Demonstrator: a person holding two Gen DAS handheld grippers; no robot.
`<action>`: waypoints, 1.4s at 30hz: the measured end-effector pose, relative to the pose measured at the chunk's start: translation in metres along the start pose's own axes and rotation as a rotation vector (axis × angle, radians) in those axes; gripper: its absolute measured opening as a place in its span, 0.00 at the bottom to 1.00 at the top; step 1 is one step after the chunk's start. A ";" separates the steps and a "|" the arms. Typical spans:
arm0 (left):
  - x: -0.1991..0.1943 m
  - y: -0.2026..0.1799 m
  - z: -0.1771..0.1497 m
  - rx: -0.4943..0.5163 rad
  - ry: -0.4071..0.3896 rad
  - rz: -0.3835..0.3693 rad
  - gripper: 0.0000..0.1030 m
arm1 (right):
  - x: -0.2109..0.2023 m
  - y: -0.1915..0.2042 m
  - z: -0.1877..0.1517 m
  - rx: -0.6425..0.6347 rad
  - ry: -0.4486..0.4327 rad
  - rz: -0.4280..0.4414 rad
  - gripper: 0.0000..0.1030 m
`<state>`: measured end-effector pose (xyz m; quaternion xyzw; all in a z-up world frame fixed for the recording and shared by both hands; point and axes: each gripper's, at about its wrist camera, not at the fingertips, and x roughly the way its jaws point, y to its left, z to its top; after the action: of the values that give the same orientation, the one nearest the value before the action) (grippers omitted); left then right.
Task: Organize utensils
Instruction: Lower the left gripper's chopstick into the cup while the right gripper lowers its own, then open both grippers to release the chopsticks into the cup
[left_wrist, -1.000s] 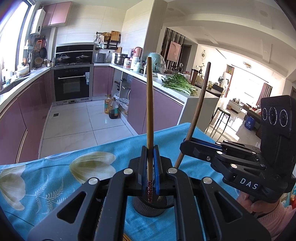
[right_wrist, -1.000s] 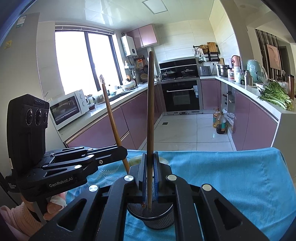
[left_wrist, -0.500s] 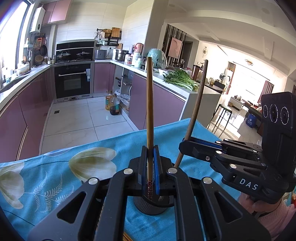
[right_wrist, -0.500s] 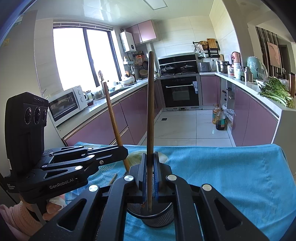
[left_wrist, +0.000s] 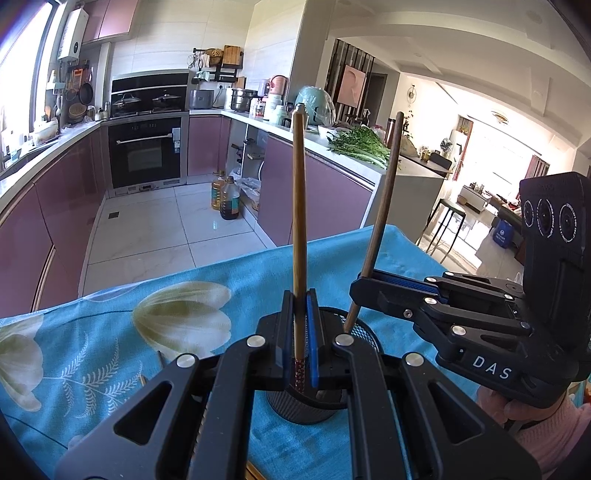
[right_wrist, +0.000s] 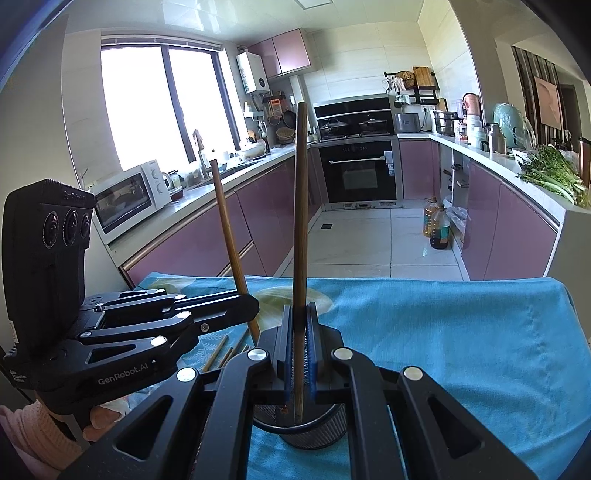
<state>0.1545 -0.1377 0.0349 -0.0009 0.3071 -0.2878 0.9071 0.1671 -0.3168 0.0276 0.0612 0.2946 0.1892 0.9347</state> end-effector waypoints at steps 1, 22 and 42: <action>-0.001 0.000 -0.001 0.000 0.002 0.000 0.07 | 0.001 0.000 -0.001 0.000 0.004 -0.001 0.05; 0.025 0.005 -0.006 -0.013 0.041 0.010 0.07 | 0.023 -0.002 -0.002 0.012 0.056 -0.027 0.05; 0.010 0.020 -0.017 -0.034 -0.009 0.065 0.31 | 0.011 -0.003 -0.006 0.043 0.028 -0.027 0.11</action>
<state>0.1613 -0.1233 0.0118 -0.0078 0.3079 -0.2528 0.9172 0.1733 -0.3155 0.0160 0.0748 0.3126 0.1711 0.9314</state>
